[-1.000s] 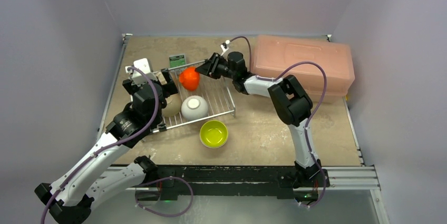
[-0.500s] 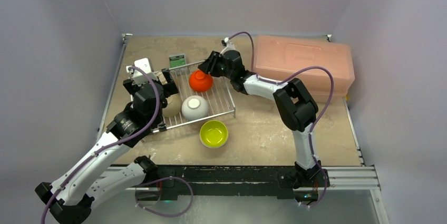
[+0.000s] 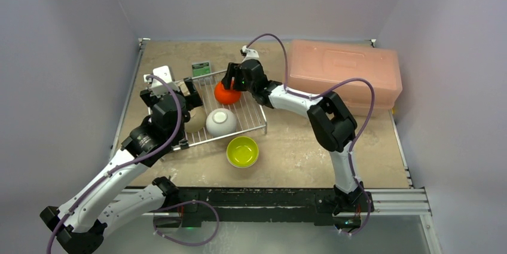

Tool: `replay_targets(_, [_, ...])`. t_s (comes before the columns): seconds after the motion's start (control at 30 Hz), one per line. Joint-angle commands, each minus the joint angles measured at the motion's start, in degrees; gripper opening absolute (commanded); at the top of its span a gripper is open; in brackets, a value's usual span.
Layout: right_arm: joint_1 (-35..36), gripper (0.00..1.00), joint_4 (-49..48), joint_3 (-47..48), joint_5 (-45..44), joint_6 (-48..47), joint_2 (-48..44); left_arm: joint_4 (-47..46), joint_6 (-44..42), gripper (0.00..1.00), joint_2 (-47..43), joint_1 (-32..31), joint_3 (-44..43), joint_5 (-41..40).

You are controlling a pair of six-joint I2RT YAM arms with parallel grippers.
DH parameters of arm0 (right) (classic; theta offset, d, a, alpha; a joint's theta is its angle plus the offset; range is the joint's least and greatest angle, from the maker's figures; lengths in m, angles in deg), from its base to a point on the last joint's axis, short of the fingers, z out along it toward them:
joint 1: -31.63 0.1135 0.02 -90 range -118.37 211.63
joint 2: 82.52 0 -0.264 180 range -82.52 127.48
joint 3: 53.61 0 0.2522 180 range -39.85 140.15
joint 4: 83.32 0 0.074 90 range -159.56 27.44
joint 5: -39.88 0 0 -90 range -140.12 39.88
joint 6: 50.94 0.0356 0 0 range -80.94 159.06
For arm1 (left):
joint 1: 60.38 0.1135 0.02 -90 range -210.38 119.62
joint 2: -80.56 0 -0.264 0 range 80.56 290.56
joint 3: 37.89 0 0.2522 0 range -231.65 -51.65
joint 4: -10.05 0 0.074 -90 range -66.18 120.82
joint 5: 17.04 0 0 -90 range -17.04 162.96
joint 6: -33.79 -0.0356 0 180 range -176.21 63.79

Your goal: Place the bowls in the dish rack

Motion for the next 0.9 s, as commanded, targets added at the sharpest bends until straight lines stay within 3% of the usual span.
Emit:
replay_targets(0.0, [0.0, 0.7, 3.36, 5.09, 0.0, -3.06, -0.28, -0.6, -0.27, 0.95, 0.09, 0.11, -2.07, -0.76])
replay_targets(0.3, [0.32, 0.6, 6.91, 10.0, 11.71, 0.62, 3.98, -0.69, -0.01, 0.95, 0.01, 0.11, -2.12, 0.28])
replay_targets(0.87, [0.37, 0.58, 6.14, 12.08, 22.47, 1.97, 7.49, -0.52, 0.32, 0.95, -0.12, 0.1, -2.03, 0.82])
